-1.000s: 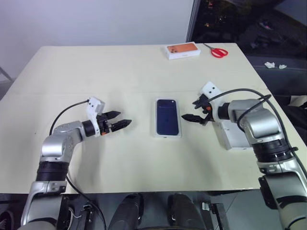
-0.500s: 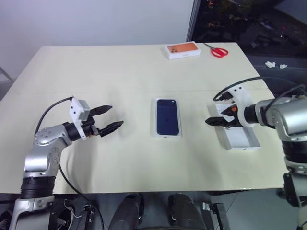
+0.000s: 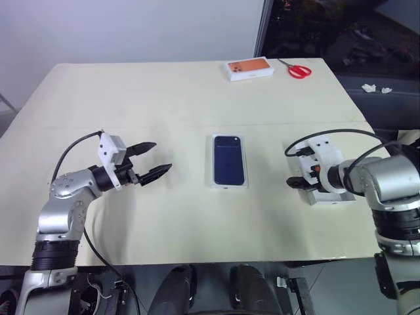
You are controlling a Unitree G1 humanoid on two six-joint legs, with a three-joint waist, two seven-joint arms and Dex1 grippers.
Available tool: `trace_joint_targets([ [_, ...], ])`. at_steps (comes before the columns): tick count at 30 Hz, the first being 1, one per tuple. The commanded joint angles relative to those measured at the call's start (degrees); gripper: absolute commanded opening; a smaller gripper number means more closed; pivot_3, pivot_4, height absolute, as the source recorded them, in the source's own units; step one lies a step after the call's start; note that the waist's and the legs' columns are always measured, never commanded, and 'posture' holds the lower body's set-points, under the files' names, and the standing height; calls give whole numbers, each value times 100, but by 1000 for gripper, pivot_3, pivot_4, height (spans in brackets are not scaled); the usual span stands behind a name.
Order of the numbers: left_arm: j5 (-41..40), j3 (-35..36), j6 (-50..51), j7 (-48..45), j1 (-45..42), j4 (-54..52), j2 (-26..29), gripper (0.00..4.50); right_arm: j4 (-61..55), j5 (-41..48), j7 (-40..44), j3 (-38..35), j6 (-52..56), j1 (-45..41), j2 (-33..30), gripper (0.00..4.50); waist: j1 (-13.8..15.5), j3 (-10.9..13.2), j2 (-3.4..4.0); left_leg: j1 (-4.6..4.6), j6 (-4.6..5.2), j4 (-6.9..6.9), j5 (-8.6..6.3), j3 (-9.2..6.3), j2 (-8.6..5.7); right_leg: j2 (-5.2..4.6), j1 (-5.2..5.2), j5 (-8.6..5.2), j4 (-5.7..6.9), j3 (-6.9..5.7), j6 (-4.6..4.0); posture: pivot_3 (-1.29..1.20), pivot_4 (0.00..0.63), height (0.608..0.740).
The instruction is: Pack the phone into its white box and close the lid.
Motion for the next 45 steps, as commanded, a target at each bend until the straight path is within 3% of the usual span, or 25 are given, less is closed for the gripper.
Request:
trace_joint_targets([
  [1, -66, 24, 26, 124, -147, -209, 14, 4500, 58, -27, -207, -197, -92, -4, 149, 2725, 0, 0, 0, 0, 0, 0, 0, 0, 0, 0, 0, 0, 0, 0, 0, 0, 150, 740],
  [6, -53, -2, 43, 185, -165, -258, 32, 4500, 265, -89, -431, -276, -249, -39, 287, 133, -16, -2, -2, 2, 0, 0, 0, 0, 2, 4, 2, 0, 1, 0, 0, 0, 150, 740],
  [7, -48, 1, 38, 192, -170, -257, 36, 4500, 263, -82, -446, -256, -265, -31, 300, 60, -10, -2, -2, 4, 0, 0, 0, 0, 2, 4, 3, 0, 1, 0, 0, 0, 150, 740],
  [9, -70, 21, 64, 211, -177, -267, 43, 4500, 258, -11, -448, -315, -272, -94, 416, 60, -6, -2, -3, 5, 0, 3, 0, 0, 1, 3, 7, 0, 1, -1, 0, 0, 150, 740],
  [15, -182, 140, 260, 286, -230, -211, 82, 4500, 635, 880, -450, -2103, 157, -1781, 2389, 60, -163, 6, 11, 7, -3, -6, 2, 13, 14, 18, -13, 0, 19, 12, 1, 0, 150, 740],
  [18, -206, 156, 307, 298, -246, -201, 93, 4500, 778, 1186, -674, -2445, 158, -1975, 2686, 60, -126, 5, 8, 3, -6, -15, 4, 9, 26, 29, -17, 0, 14, 6, 0, 0, 150, 740],
  [20, -363, 220, 476, 332, -327, -193, 88, 4500, 1047, 1862, -923, -2994, 158, -2340, 3280, 60, -51, 4, 7, 2, -2, -11, 1, 8, 22, 22, -10, 0, 6, 2, -1, 0, 150, 740],
  [23, -436, 255, 581, 353, -363, -203, 86, 4500, 1212, 2447, -1351, -3307, 158, -2503, 3547, 60, -36, 6, 11, 1, 0, -3, 0, 12, 2, 7, -12, 2, 13, 13, -1, 0, 150, 740],
  [26, -500, 269, 639, 408, -429, -157, 46, 4500, 1599, 3200, -1718, -4100, 158, -2787, 4579, 60, -41, 6, 11, 1, 0, -2, 0, 10, 2, 7, -15, 2, 20, 12, -1, 0, 150, 740],
  [29, -528, 307, 667, 434, -420, -191, 53, 4500, 1466, 3708, -1816, -3870, 158, -2374, 5033, 60, -64, 4, 12, 1, -2, -13, 1, 10, 8, 14, -21, 1, 20, 12, -1, 0, 150, 740],
  [32, -550, 330, 658, 463, -378, -234, 56, 4500, 1816, 4274, -2253, -4170, 158, -2295, 5252, 60, -43, 6, 15, -2, -2, -12, 2, 15, 5, 12, -26, 1, 24, 14, -1, 0, 150, 740],
  [39, -674, 305, 755, 714, -109, -553, -111, 4500, 2059, 4169, -2816, -4176, -55, -1750, 5792, 60, -59, 5, 15, -2, -1, -10, 2, 15, -1, 7, -29, 1, 30, 15, -2, 0, 150, 740],
  [45, -627, 205, 710, 759, -35, -542, -226, 4500, 2380, 4185, -2992, -3998, -504, -1465, 5884, 60, -109, 5, 15, -2, -3, -11, 4, 18, 4, 13, -35, 1, 36, 15, -2, 0, 150, 740],
])
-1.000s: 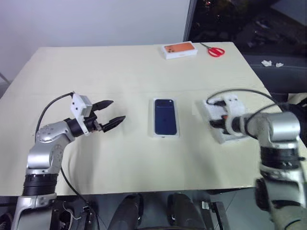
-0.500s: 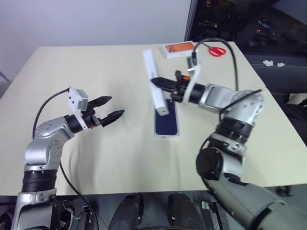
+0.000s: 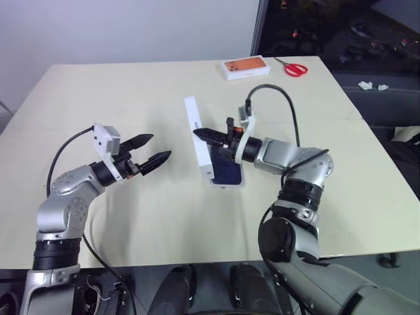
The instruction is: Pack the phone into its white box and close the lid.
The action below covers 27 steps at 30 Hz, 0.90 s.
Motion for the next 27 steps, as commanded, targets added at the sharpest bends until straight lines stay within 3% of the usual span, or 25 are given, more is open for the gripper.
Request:
trace_joint_targets([
  [1, 49, -70, -103, 16, 74, -180, -36, 4500, 36, 190, -114, 115, -282, 410, 745, 60, -41, 0, 0, 0, 0, 0, 0, 0, 0, 0, 0, 0, 0, 0, 0, 0, 150, 740],
  [11, 231, -245, -300, 109, 101, 21, -290, 4500, 167, 300, -329, 438, -629, 769, 743, 60, -91, 0, 0, 0, 0, -3, 0, 0, 2, 2, -1, 0, -1, 0, 0, 0, 150, 740],
  [27, 248, -195, -358, 89, -4, 156, -356, 4500, 266, 892, -708, 738, -903, 667, 774, 60, -92, 0, 0, 0, 0, -3, 0, 0, 3, 2, -1, 0, -1, 0, 0, 0, 150, 740],
])
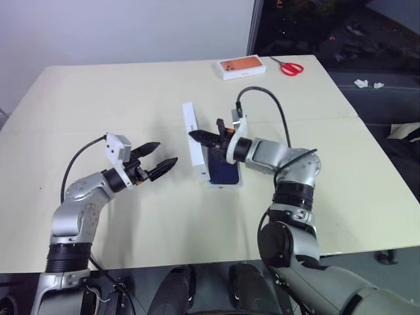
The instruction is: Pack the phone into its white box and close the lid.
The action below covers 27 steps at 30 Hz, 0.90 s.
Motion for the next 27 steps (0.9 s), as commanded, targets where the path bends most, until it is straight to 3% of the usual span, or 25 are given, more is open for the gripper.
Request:
trace_joint_targets([
  [1, -4, 42, -181, -18, -146, -12, -10, 4500, 5, 358, -94, 70, -169, 522, 800, 60, 0, 0, 0, 0, 0, 0, 0, 0, 0, 0, 0, 0, 0, 0, 0, 0, 150, 740],
  [5, -16, 36, -184, -16, -156, 11, -4, 4500, 43, 543, -188, 173, -257, 546, 753, 60, 0, 0, 0, 0, 0, 0, 0, 0, 0, 0, 0, 0, 0, 0, 0, 0, 150, 740],
  [8, -144, 81, 8, 28, -268, 264, -75, 3662, 278, 694, -383, 172, -602, 380, 911, 0, 0, 0, 0, 0, 0, 0, 0, 0, 0, 0, 0, 0, 0, 0, 0, 0, 150, 740],
  [15, -62, 57, -28, 84, -349, 358, -124, 74, 410, 1046, -648, 385, -789, 458, 801, 0, -7, 0, 0, -1, 1, -1, 0, 0, 0, 1, -2, 0, 0, 0, 0, 0, 150, 740],
  [27, 200, -60, -169, 301, -371, 434, -249, 28, 736, 1060, -761, 690, -1101, 574, 691, 0, -3, 0, 0, -1, 1, 1, 0, 1, 0, 1, 0, 0, 0, 0, 0, 0, 150, 740],
])
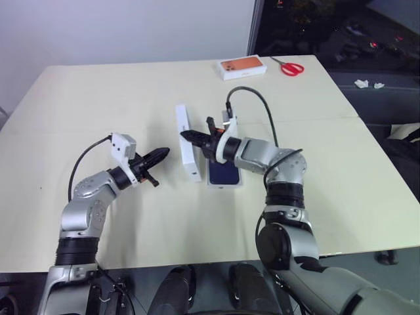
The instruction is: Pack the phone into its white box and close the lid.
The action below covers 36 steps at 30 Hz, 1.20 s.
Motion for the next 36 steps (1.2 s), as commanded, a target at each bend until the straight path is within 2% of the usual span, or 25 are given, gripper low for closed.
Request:
trace_joint_targets([
  [1, -68, 47, -21, 13, -122, -72, -24, 28, -7, 217, -65, 41, -228, 496, 708, 0, 0, 0, 0, 0, 0, 0, 0, 0, 0, 0, -1, 0, 0, 0, 0, 0, 150, 740],
  [11, 140, -190, -54, 29, -83, 50, -164, 28, -101, 319, 175, 237, -57, 1074, 316, 0, 22, -7, -1, 1, 2, 2, -1, -2, -2, -2, 9, 0, -3, -1, 0, 0, 150, 740],
  [12, 247, -326, -155, 50, -108, 192, -306, 28, -131, 350, 145, 257, -106, 1108, 281, 0, 13, -8, 1, 7, 5, 4, -3, -5, -1, -1, 21, 0, -12, -2, 0, 0, 150, 740],
  [13, 323, -424, -230, 63, -125, 292, -406, 0, -164, 381, 113, 281, -150, 1136, 258, 638, 13, -12, 6, 9, 6, 4, -3, -3, -2, -1, 22, 0, -14, -2, 0, 0, 150, 740],
  [14, 385, -510, -283, 58, -144, 362, -492, 0, -218, 453, 141, 300, -163, 1140, 228, 944, 20, -12, 7, 17, 6, 3, -3, -2, -2, -1, 30, 0, -14, -3, 1, 0, 150, 740],
  [20, 563, -742, -523, 68, -346, 729, -830, 0, -712, 483, 353, 510, -229, 985, -264, 4179, 2, -10, 8, 11, 7, 1, -4, -2, 3, 3, 19, 0, -12, -3, 1, 0, 150, 740],
  [21, 588, -778, -566, 64, -386, 793, -882, 0, -755, 514, 365, 476, -233, 946, -373, 4476, 6, -10, 8, 10, 6, 0, -4, -3, 4, 4, 18, 0, -12, -3, 1, 0, 150, 740],
  [26, 703, -938, -749, 31, -608, 1061, -1146, 0, -1470, 187, 1216, 819, -26, 765, -1642, 4476, 77, -8, 7, 6, 10, 13, -5, -3, -7, -4, 24, 0, -15, -8, 2, 0, 150, 740],
  [28, 736, -1010, -785, 0, -665, 1128, -1225, 0, -1880, -476, 1964, 1362, -227, 757, -2539, 4476, 142, -6, 8, 5, 14, 15, -7, -3, -11, -7, 26, 0, -17, -8, 2, 0, 150, 740],
  [31, 775, -1068, -831, -21, -723, 1224, -1317, 0, -2028, -1110, 2828, 1876, -535, 817, -3361, 4476, 151, -7, 6, 5, 17, 13, -8, -3, -10, -5, 31, -2, -27, -12, 5, 0, 150, 740],
  [33, 795, -1113, -884, -49, -792, 1316, -1410, 0, -2175, -1952, 3495, 2523, -1097, 911, -4041, 4476, 152, -6, 6, 6, 17, 14, -8, -1, -6, -1, 32, -4, -26, -13, 9, 0, 150, 740],
  [36, 817, -1145, -890, -64, -849, 1349, -1517, 0, -2122, -2517, 3999, 2843, -1558, 940, -4338, 4476, 141, -5, 4, 8, 17, 15, -8, -1, -4, -1, 35, -6, -25, -15, 13, 0, 150, 740],
])
